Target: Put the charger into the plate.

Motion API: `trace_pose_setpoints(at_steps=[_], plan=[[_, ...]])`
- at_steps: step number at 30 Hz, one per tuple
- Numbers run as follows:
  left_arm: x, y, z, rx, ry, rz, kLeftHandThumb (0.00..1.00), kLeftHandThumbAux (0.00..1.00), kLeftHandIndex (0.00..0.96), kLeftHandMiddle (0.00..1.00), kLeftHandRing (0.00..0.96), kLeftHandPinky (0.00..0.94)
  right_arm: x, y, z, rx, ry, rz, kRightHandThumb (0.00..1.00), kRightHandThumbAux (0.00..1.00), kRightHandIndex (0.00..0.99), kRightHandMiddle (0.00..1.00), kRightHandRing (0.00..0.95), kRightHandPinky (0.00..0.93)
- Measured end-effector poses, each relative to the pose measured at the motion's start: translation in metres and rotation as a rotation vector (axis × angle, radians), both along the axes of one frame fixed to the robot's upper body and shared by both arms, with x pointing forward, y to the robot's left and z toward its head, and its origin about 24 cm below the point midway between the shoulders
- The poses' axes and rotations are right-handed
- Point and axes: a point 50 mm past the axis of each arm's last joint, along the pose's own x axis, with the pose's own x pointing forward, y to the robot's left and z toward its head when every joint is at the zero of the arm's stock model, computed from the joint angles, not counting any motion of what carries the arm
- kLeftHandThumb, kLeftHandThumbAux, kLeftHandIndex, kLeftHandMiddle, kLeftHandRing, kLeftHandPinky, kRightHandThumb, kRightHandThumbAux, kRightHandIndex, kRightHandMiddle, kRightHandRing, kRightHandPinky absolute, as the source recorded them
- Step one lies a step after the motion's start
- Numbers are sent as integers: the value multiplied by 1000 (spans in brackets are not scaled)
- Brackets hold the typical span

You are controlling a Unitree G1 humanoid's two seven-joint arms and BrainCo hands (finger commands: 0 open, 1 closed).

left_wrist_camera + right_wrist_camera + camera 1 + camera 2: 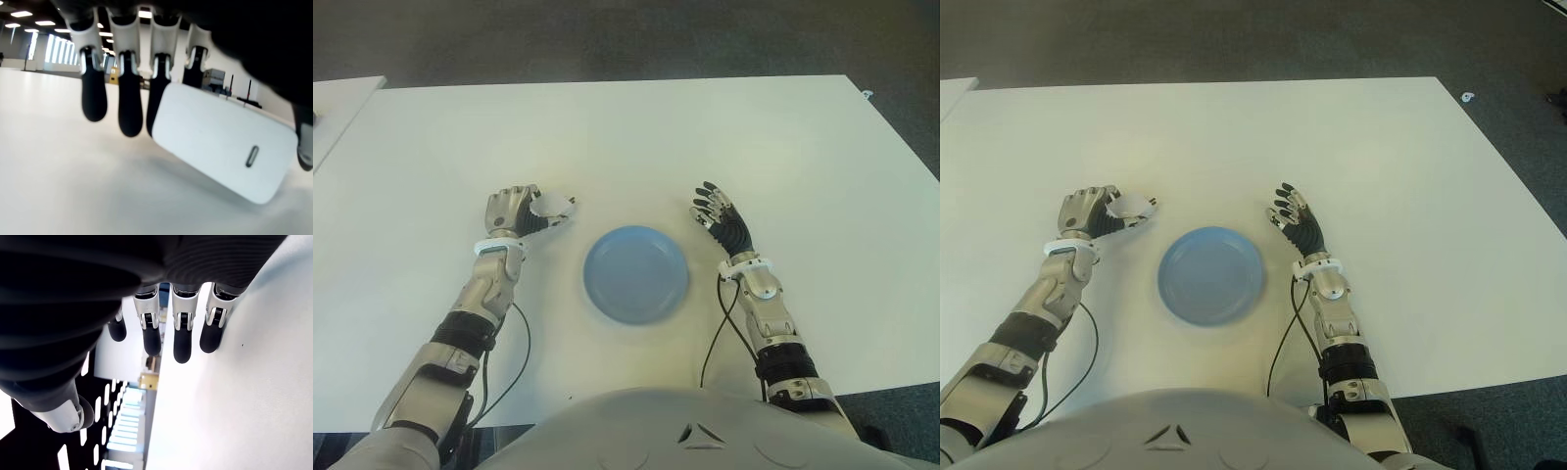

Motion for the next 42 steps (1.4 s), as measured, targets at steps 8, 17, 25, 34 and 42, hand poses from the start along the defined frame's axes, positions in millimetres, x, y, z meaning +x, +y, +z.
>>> trace_pose_setpoints(at_steps=[8, 17, 25, 34, 42], plan=[[2, -7, 10, -56, -70, 57, 735, 693, 443, 812, 802, 825, 0, 1, 1, 2, 5, -5, 180, 588, 0, 146, 156, 135], [3, -12, 16, -123, -109, 70, 740, 694, 443, 835, 831, 852, 1, 2, 2, 3, 12, -6, 182, 609, 0, 153, 161, 133], [-1, -11, 17, -147, -139, 81, 740, 694, 443, 843, 840, 857, 1, 2, 2, 2, 13, -9, 186, 616, 0, 158, 166, 138], [-2, -10, 21, -181, -168, 77, 737, 694, 444, 850, 845, 858, 1, 2, 2, 2, 15, -10, 197, 621, 0, 157, 165, 137], [-5, -16, 35, -216, -228, 52, 736, 694, 444, 854, 847, 860, 1, 3, 3, 4, 16, -8, 224, 637, 0, 164, 175, 152]])
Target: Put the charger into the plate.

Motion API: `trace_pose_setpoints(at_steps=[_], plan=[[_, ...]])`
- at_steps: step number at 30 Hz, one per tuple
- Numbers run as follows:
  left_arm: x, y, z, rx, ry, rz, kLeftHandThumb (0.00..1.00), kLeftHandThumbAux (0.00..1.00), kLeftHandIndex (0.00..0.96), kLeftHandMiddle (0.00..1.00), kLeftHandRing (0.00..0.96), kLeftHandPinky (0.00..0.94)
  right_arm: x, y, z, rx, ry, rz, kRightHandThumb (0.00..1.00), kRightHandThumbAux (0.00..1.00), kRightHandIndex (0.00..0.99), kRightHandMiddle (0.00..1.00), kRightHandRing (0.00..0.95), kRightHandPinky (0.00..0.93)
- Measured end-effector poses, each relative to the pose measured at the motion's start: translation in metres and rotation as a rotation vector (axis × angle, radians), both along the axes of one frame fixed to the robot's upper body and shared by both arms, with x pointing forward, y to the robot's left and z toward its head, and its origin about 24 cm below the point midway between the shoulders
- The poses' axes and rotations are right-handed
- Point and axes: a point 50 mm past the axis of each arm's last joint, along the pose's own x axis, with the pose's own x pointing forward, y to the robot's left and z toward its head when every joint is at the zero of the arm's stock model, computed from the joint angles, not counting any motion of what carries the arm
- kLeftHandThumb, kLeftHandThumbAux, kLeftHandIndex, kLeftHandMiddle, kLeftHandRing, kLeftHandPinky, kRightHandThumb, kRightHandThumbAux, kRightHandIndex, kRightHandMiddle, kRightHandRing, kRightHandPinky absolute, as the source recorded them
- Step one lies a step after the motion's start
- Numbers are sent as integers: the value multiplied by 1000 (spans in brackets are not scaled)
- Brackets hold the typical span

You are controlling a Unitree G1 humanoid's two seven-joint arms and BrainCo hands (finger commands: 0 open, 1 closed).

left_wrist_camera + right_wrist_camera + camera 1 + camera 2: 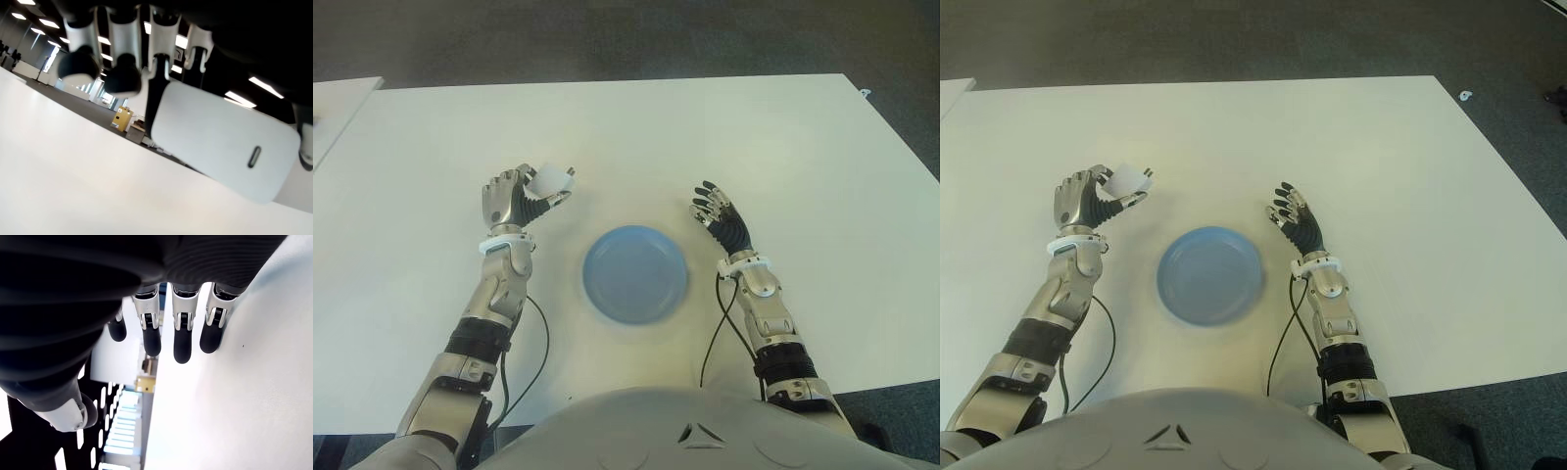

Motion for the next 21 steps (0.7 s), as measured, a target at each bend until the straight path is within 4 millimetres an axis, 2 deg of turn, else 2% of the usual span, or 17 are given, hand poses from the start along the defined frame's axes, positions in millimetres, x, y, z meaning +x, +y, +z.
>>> trace_pose_setpoints(at_steps=[8, 21], plan=[[-8, -18, 24, -50, -77, -76, 735, 694, 444, 857, 851, 861, 0, 1, 0, -1, 3, 1, 215, 619, 0, 159, 166, 140], [-30, -38, 45, -75, -17, -340, 739, 694, 444, 846, 845, 855, 0, 3, 0, -5, 2, 8, 220, 614, 0, 150, 155, 135]])
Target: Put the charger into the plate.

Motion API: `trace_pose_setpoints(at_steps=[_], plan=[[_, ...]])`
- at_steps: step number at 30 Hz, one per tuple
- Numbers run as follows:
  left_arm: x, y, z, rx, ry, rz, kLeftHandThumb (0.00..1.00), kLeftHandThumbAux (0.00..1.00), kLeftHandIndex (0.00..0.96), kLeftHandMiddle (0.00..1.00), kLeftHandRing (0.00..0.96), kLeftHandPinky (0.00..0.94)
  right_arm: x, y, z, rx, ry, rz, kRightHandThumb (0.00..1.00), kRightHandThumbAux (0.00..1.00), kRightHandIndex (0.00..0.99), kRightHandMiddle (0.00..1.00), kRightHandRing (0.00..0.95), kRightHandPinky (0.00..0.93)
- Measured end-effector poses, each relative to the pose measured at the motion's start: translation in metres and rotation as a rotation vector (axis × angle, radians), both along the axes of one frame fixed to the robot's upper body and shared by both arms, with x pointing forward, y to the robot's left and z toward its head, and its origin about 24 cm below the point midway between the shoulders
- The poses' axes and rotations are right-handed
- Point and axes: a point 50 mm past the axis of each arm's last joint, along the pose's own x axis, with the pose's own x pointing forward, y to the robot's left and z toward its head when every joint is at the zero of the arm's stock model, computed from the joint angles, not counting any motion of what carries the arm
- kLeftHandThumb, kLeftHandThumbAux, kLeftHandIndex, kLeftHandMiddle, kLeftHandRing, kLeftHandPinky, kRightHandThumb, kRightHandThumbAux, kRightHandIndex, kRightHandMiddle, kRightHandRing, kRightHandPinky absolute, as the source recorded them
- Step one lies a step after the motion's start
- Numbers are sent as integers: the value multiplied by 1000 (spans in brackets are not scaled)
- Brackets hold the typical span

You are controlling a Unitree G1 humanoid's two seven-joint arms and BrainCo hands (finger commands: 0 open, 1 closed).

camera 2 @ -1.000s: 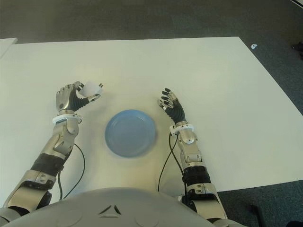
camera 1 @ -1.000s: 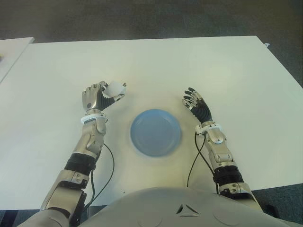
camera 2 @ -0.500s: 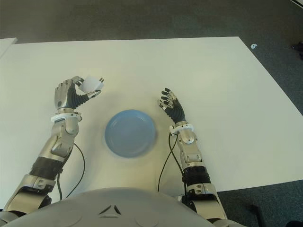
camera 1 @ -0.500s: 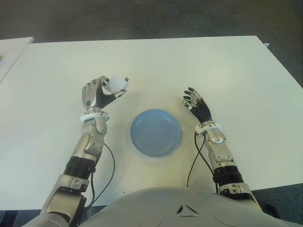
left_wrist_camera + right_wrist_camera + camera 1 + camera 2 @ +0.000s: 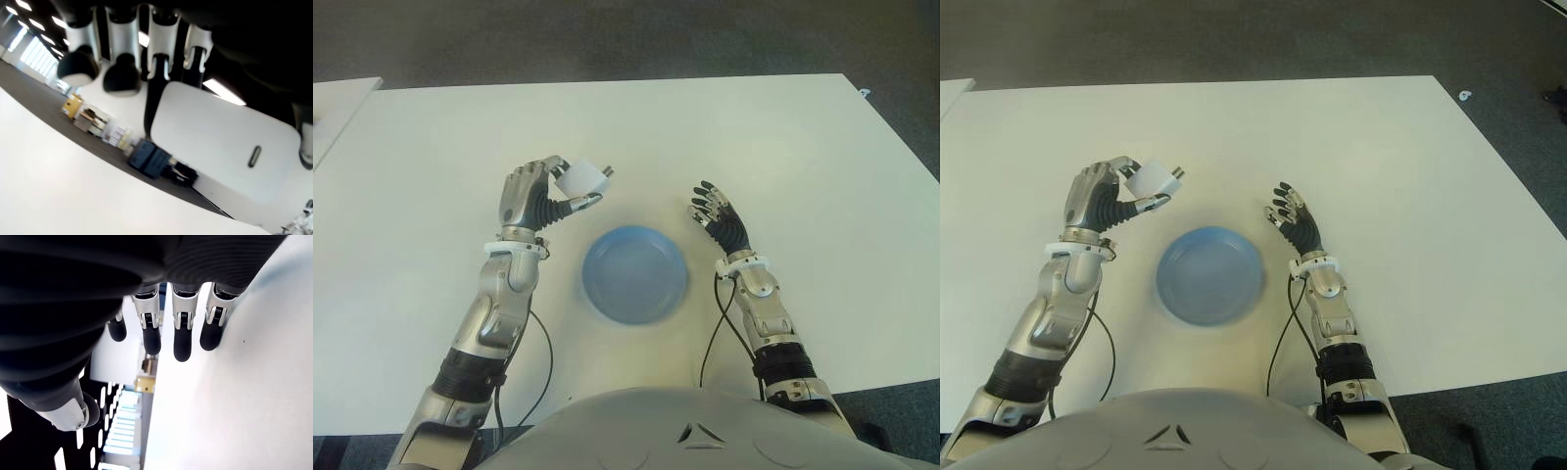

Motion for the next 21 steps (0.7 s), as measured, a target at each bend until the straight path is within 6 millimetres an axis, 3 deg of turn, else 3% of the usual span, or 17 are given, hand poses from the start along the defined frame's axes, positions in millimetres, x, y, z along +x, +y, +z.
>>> trace_pose_setpoints(at_steps=[21], plan=[[-10, -13, 8, 17, -7, -247, 749, 694, 443, 883, 873, 867, 0, 4, 0, -10, -5, 4, 252, 633, 0, 161, 170, 157]])
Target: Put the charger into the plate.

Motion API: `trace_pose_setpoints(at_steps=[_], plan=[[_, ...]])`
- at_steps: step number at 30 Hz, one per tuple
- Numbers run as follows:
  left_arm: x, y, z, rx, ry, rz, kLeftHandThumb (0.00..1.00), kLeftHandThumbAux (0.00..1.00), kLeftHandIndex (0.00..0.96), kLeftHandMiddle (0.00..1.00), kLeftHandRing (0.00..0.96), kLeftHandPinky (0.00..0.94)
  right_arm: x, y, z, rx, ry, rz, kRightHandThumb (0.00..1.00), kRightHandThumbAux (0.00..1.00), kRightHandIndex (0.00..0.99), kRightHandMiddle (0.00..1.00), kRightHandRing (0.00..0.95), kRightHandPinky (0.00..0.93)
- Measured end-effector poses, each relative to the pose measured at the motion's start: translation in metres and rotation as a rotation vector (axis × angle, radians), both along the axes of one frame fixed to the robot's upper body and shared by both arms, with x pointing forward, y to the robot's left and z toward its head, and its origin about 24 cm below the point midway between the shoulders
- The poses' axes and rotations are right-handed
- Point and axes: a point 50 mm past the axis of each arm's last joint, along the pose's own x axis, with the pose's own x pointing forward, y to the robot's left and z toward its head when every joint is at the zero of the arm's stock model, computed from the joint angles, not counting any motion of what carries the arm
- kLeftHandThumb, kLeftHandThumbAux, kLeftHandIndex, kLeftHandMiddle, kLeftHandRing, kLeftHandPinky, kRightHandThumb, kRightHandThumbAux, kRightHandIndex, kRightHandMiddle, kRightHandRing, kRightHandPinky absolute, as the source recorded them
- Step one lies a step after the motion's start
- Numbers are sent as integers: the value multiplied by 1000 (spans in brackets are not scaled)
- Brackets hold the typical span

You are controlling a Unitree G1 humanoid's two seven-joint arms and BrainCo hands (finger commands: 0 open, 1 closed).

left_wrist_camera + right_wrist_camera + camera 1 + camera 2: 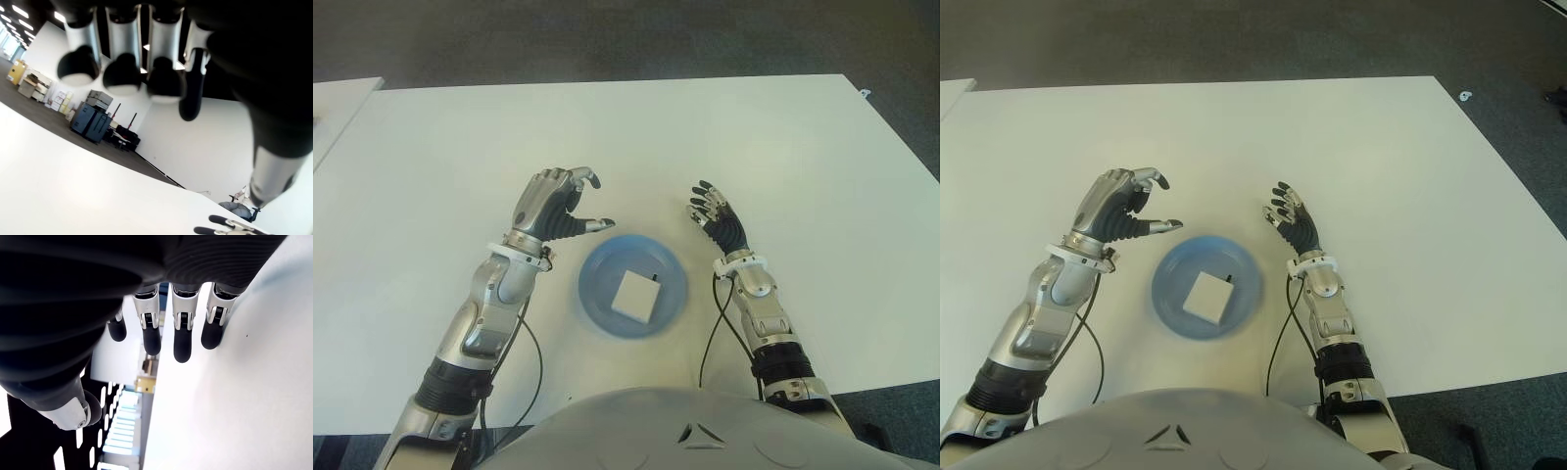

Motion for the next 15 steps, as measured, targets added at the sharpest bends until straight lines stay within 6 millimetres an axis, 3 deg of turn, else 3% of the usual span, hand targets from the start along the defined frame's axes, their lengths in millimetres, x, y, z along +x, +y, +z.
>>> trace_pose_setpoints(at_steps=[15], plan=[[-5, -1, -9, 13, 59, -34, 749, 695, 443, 870, 863, 863, 0, 1, 0, 3, -2, -3, 263, 645, 0, 182, 192, 174]])
